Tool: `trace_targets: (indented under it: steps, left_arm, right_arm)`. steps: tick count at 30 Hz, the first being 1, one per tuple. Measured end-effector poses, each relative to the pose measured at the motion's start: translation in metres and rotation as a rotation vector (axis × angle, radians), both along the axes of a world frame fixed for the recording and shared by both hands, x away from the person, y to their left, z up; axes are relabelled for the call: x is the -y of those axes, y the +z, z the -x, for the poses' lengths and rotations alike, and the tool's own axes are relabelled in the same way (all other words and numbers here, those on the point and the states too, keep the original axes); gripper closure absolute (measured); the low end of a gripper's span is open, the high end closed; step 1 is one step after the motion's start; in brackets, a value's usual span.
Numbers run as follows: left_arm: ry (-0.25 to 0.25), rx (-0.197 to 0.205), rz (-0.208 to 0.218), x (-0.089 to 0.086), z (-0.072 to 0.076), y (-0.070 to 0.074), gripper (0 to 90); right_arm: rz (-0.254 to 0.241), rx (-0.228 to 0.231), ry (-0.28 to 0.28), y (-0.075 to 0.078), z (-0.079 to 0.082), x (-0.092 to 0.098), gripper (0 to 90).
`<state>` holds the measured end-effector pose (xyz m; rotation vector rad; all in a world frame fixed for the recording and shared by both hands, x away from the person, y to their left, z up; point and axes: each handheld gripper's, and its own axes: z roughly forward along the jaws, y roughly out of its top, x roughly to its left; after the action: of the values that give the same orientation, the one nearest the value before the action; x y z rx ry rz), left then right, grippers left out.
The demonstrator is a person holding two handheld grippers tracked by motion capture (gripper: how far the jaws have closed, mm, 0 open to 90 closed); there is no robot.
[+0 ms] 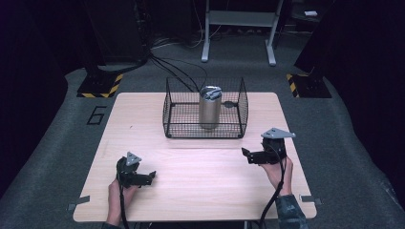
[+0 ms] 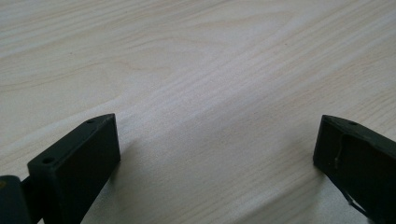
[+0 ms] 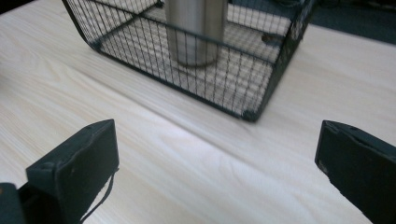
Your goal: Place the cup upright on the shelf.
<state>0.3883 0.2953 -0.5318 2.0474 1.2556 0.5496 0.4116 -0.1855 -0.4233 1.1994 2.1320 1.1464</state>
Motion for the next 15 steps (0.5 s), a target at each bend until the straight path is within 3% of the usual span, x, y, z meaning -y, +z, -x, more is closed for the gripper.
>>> trace_targets:
  steps: [15]
  left_arm:
    - [0.000, 0.000, 0.000, 0.000, 0.000, 0.000, 0.3]
  right_arm:
    - [-0.007, -0.141, -0.123, -0.083, 0.029, 0.041, 0.0]
